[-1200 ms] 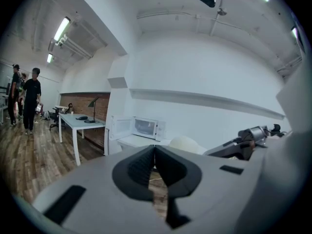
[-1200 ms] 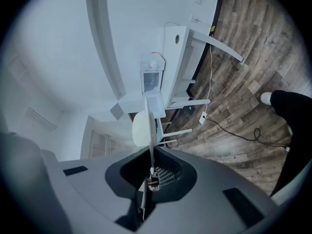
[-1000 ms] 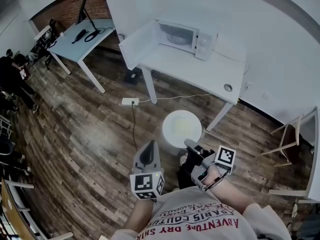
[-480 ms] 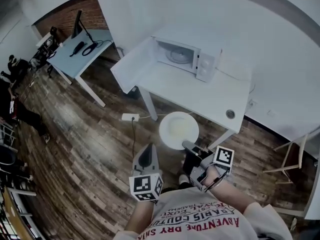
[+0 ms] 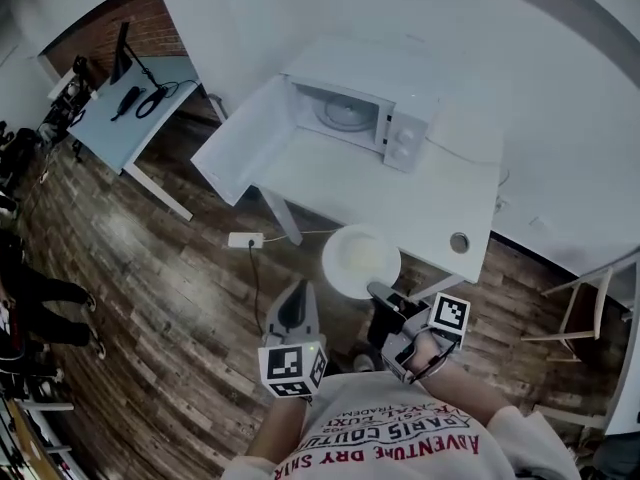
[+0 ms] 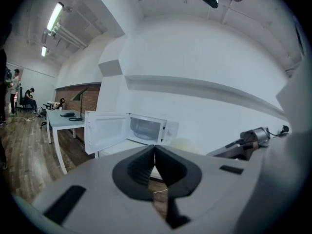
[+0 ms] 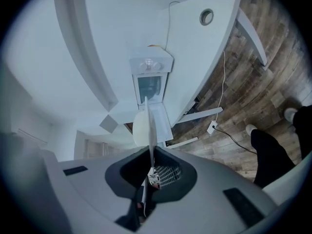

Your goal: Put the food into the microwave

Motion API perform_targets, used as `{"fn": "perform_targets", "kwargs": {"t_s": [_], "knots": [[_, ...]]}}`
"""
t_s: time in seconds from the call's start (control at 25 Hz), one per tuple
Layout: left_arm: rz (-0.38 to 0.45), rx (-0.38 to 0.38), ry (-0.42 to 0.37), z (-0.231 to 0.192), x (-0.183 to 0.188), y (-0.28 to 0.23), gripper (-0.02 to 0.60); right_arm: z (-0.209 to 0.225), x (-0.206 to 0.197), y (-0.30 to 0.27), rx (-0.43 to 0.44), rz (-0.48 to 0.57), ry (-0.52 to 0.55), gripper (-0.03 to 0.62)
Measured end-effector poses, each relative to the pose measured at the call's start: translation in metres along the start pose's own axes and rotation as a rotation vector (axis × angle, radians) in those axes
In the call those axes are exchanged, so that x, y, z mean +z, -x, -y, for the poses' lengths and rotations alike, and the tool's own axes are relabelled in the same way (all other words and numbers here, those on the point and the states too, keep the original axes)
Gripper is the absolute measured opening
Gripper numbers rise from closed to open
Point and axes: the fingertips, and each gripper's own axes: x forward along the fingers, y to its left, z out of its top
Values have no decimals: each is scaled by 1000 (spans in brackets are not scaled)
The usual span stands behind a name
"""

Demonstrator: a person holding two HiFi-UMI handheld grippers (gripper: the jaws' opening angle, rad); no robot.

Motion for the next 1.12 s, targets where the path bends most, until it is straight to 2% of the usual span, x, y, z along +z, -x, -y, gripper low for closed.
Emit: {"fn": "perform_targets", "kwargs": {"t_s": [0.4,0.68,0.92,1.12], "knots": [[-6,-206,-53,-68,53,-118,7,-30,41,-108,45,171,-37,23],[-29,-325,-101,-128,76,-178,6,-50,65,-190,83,287,-39,23],[-40,-359,-170,-166,82,-212,6,-56,78,-235,94,365,-68,23],[-61,-395,-163,-171,80,-242,7,-52,91,-252,72,384,-89,23]]}}
